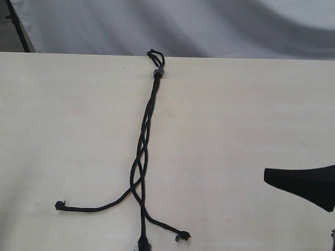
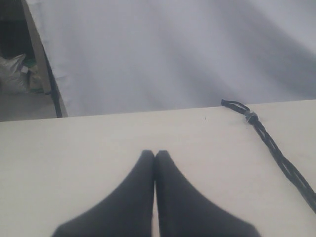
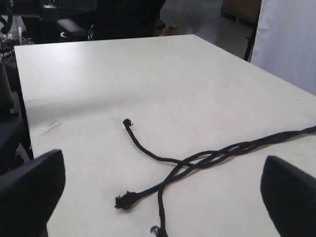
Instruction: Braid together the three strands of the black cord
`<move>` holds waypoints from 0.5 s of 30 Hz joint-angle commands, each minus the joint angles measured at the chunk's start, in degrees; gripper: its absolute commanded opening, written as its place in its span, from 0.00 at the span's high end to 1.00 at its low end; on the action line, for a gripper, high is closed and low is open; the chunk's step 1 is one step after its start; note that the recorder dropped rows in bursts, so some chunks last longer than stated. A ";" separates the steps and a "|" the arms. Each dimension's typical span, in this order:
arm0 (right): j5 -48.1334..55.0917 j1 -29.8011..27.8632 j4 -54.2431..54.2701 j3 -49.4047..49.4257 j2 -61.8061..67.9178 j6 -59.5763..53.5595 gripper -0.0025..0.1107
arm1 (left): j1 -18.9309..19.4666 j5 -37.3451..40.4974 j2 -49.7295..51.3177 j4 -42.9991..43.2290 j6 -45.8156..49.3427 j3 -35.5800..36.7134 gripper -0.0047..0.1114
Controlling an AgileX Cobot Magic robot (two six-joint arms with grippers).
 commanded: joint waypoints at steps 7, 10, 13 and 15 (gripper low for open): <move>-10.07 -0.20 23.64 6.70 -0.37 -20.86 0.05 | 0.20 0.02 -0.22 -0.70 0.00 0.13 0.96; -9.23 -0.20 25.53 6.70 -0.37 -21.04 0.05 | 0.20 0.02 -0.22 -0.70 0.00 0.13 0.96; -9.22 -0.20 25.98 6.70 -0.37 -20.88 0.05 | 0.20 0.02 -0.22 -0.70 0.00 0.13 0.96; -9.22 -0.20 25.98 6.70 -0.37 -20.88 0.05 | 0.20 0.02 -0.22 -0.70 0.00 0.13 0.96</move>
